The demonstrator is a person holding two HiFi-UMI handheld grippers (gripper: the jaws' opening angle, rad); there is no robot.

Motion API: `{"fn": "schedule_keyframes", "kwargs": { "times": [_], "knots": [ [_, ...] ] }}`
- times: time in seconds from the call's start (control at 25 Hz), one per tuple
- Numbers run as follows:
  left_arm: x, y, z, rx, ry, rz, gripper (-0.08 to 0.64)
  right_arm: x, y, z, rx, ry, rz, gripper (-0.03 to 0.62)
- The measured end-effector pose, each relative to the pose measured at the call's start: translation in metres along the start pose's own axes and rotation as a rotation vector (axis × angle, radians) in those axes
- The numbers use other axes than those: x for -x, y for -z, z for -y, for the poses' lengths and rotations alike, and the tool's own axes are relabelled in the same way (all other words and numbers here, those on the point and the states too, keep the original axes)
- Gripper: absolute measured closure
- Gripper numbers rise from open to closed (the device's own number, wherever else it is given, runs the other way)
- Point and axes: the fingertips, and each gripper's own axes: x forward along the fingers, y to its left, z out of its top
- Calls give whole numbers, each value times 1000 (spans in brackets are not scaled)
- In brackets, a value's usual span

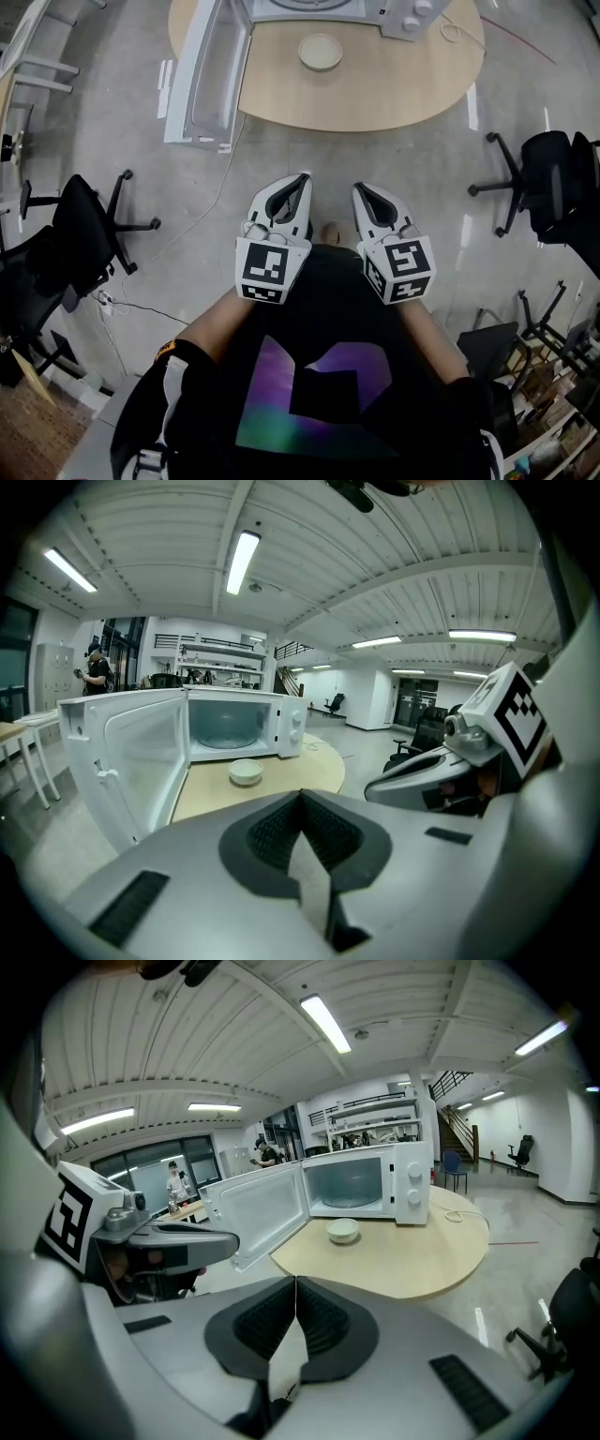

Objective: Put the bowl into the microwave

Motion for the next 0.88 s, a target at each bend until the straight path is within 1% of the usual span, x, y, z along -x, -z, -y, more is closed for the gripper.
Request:
{"fn": "schedule_keyframes", "kwargs": {
  "times": [0.2, 0.4, 0.88],
  "knots": [
    [-20, -14, -27, 20, 17, 5, 514, -22, -21, 12, 9, 32, -17, 575],
    [-38, -24, -47, 34, 47, 8, 514, -39, -37, 17, 40, 57, -40, 575],
    [-70, -49, -71, 27, 138, 18, 514, -66, -67, 30, 44, 129, -58, 575]
  ]
}}
